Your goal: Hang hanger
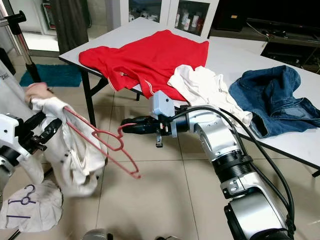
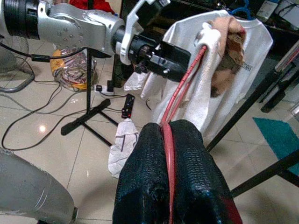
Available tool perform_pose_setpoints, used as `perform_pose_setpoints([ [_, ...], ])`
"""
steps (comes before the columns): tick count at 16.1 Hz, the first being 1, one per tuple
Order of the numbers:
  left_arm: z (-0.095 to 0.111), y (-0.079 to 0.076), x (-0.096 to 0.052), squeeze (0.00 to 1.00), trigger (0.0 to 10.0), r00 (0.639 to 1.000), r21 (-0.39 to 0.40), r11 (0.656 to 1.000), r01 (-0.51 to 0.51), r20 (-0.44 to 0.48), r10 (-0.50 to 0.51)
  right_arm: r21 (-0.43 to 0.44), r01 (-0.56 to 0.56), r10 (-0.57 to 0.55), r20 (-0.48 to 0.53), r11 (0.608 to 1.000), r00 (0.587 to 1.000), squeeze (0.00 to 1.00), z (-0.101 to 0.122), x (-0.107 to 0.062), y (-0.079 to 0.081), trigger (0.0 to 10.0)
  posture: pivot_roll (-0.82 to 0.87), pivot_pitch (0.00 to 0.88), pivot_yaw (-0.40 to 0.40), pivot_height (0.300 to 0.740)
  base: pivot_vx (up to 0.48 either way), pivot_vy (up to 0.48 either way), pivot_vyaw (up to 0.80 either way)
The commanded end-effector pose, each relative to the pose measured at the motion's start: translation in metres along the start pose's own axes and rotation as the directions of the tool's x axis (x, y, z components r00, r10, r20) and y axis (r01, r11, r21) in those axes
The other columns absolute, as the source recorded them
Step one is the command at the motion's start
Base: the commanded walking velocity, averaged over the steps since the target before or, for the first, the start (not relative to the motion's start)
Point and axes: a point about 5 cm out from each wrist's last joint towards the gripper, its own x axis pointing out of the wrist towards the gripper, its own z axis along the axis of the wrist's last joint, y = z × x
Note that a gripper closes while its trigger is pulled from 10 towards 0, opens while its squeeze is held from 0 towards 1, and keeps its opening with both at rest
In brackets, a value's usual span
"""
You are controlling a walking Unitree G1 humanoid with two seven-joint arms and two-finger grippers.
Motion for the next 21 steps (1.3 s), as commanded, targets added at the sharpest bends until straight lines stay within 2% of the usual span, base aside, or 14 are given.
perform_pose_setpoints([
  [1,-0.003,-0.006,0.005,0.0,10.0,1.0,0.004,1.0,0.025,-0.009,-0.025,-0.029,0.004,-0.003,0.035,1.0,0.999,0.0,0.009,-0.004,-0.001,0.0,0.15,0.0,-0.078,0.74,0.0,0.0,0.0],
  [4,-0.002,-0.009,0.006,0.0,10.0,0.999,0.016,0.998,0.053,0.013,-0.053,-0.029,0.001,0.0,0.036,1.0,0.999,0.0,0.01,-0.004,0.001,0.0,0.15,0.0,-0.08,0.74,0.0,0.0,0.0],
  [5,0.0,-0.01,0.007,0.0,8.2,0.997,0.008,0.998,0.068,0.026,-0.068,-0.029,0.001,0.0,0.036,1.0,0.999,0.0,0.01,-0.004,0.001,0.0,0.15,0.0,-0.08,0.74,0.0,0.0,0.0],
  [6,0.002,-0.014,0.006,0.0,0.0,0.993,-0.035,0.993,0.114,0.045,-0.112,-0.031,0.003,-0.002,0.036,1.0,0.999,0.0,0.011,-0.003,0.001,0.0,0.15,0.0,-0.079,0.74,0.0,0.0,0.0],
  [11,0.005,-0.017,0.004,0.0,0.0,0.986,-0.039,0.987,0.154,0.077,-0.151,-0.03,-0.006,0.007,0.042,1.0,0.999,0.0,0.013,-0.004,0.003,0.0,0.15,0.0,-0.076,0.74,0.0,0.0,0.0],
  [14,0.011,-0.02,0.004,0.0,0.0,0.973,-0.064,0.979,0.194,0.139,-0.183,-0.024,-0.007,0.008,0.031,1.0,0.999,0.0,0.01,-0.005,0.003,0.0,0.15,0.0,-0.076,0.74,0.0,0.0,0.0],
  [21,0.017,-0.021,0.002,0.0,0.0,0.958,-0.088,0.972,0.217,0.212,-0.195,-0.012,0.012,-0.012,0.012,1.0,1.0,0.0,0.006,-0.009,0.002,0.0,0.14,0.0,-0.079,0.74,0.0,0.0,0.0],
])
